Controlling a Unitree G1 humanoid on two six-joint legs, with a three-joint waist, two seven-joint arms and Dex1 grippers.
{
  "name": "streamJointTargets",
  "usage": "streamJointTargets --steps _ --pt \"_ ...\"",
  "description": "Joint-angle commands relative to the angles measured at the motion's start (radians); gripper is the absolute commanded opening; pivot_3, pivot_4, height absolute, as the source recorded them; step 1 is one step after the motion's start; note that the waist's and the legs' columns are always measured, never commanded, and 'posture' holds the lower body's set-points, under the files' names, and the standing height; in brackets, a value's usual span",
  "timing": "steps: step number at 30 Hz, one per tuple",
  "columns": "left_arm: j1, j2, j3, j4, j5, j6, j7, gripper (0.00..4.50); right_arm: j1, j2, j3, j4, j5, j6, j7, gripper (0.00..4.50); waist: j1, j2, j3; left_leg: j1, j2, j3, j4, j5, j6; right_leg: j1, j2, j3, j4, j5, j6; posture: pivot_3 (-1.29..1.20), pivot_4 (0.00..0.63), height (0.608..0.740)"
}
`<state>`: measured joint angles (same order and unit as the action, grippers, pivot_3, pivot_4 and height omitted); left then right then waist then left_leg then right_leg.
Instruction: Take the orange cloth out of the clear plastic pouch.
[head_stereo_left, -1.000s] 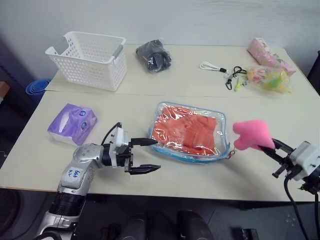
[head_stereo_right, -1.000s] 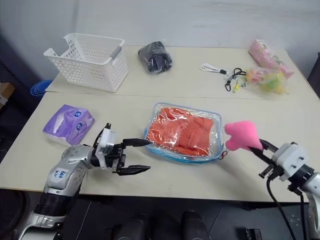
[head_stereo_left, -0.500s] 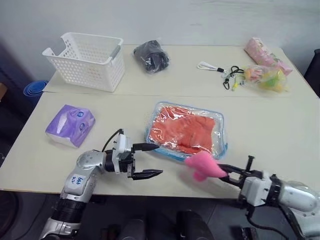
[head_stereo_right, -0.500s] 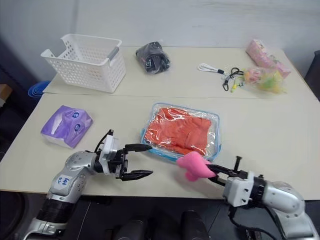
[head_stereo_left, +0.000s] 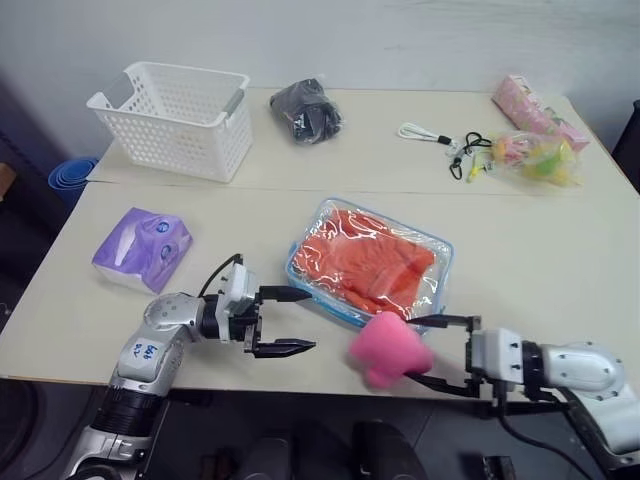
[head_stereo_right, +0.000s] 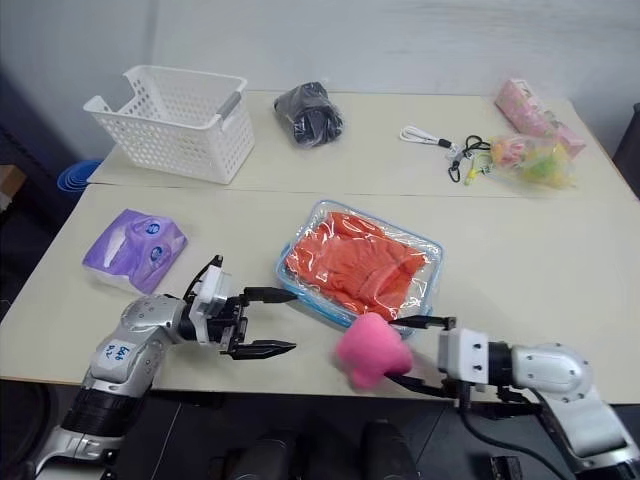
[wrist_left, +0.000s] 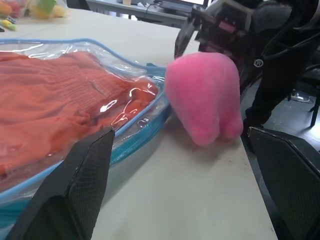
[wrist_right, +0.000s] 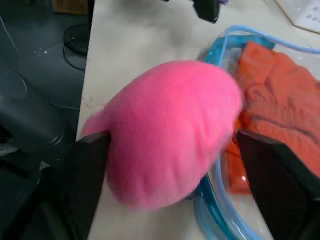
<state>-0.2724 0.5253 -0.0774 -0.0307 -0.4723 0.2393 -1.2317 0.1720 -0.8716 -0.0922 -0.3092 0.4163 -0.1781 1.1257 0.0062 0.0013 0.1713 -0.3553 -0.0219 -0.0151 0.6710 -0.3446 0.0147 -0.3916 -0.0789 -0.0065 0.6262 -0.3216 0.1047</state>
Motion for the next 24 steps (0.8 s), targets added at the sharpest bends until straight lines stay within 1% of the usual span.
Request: streamJointTargets --steps 1,4,6,7,9,13,16,18,20,21,24 --pt "-0.005 0.025 0.035 -0.007 -0.018 -0.018 -0.022 4.5 0.063 -0.062 -0.175 -0.045 0.095 0.033 0.056 4.46 0.001 0.0 0.0 0.0 0.0 0.0 0.0 0.0 0.0 0.0 0.0 0.0 0.0 0.0 0.0 0.0 0.15 0.74" --pt "0.002 0.042 0.046 -0.001 -0.018 -0.032 -0.04 4.5 0.103 -0.093 -0.274 0.002 0.113 0.037 0.109 4.46 0.002 -0.001 0.0 0.0 0.0 0.0 0.0 0.0 0.0 0.001 0.0 0.0 0.0 0.0 0.0 0.0 0.15 0.74" --pt "0.004 0.047 0.052 0.005 -0.016 -0.049 -0.052 4.5 0.082 -0.108 -0.292 0.069 0.07 -0.007 0.136 4.46 -0.001 -0.001 0.0 0.001 0.0 0.0 -0.001 0.0 0.0 0.001 0.0 0.0 0.0 0.0 0.0 0.0 0.15 0.74" --pt "0.002 0.048 0.053 0.008 -0.016 -0.053 -0.056 4.5 0.049 -0.108 -0.279 0.107 0.034 -0.048 0.137 4.46 -0.003 -0.001 0.0 0.001 0.0 0.0 -0.001 0.0 0.0 0.001 0.0 0.0 0.0 0.0 0.0 0.0 0.15 0.74" --pt "-0.004 0.044 0.051 0.013 -0.015 -0.062 -0.063 4.5 -0.038 -0.095 -0.231 0.183 -0.044 -0.138 0.127 4.46 -0.009 -0.001 0.0 0.001 0.0 0.0 0.0 0.0 0.0 0.001 0.0 0.0 -0.001 0.0 0.0 0.0 0.15 0.74" --pt "-0.021 0.03 0.027 -0.008 -0.015 -0.051 -0.067 4.5 -0.251 -0.051 -0.084 0.351 -0.221 -0.291 0.087 4.46 -0.01 -0.001 0.001 0.001 0.001 0.001 -0.001 0.001 -0.001 0.0 0.001 0.0 0.0 0.0 -0.001 0.0 0.15 0.74" --pt "-0.028 0.024 -0.001 -0.037 -0.012 -0.037 -0.071 4.5 -0.391 -0.024 0.021 0.469 -0.308 -0.369 0.093 4.46 -0.01 0.0 0.001 0.001 0.0 0.001 -0.001 0.001 -0.002 -0.001 0.001 0.0 0.001 0.0 -0.001 0.0 0.15 0.74" --pt "-0.029 0.025 -0.018 -0.054 -0.009 -0.03 -0.075 4.5 -0.459 -0.008 0.074 0.522 -0.335 -0.4 0.098 4.46 -0.008 0.0 0.001 0.001 0.0 0.001 -0.001 0.001 -0.002 -0.001 0.001 0.0 0.001 0.0 -0.001 0.0 0.15 0.74" --pt "-0.034 0.025 -0.036 -0.066 -0.003 -0.029 -0.08 4.5 -0.521 0.007 0.13 0.559 -0.342 -0.416 0.122 3.76 -0.008 0.0 0.001 0.0 0.0 0.001 -0.001 0.001 -0.002 -0.001 0.0 0.0 0.001 0.0 -0.001 0.0 0.15 0.74" --pt "-0.036 0.025 -0.042 -0.068 -0.001 -0.031 -0.081 4.5 -0.541 0.012 0.148 0.573 -0.344 -0.425 0.129 3.54 -0.009 0.0 0.001 0.0 0.0 0.001 -0.001 0.001 -0.002 -0.001 0.0 -0.001 0.001 0.0 -0.001 0.0 0.15 0.74" --pt "-0.049 0.017 -0.058 -0.072 0.005 -0.026 -0.066 4.5 -0.573 0.009 0.179 0.613 -0.33 -0.443 0.156 2.47 -0.007 0.0 0.001 -0.001 0.0 0.0 0.0 0.001 -0.002 -0.002 0.0 -0.001 0.001 0.0 -0.001 0.0 0.15 0.74"
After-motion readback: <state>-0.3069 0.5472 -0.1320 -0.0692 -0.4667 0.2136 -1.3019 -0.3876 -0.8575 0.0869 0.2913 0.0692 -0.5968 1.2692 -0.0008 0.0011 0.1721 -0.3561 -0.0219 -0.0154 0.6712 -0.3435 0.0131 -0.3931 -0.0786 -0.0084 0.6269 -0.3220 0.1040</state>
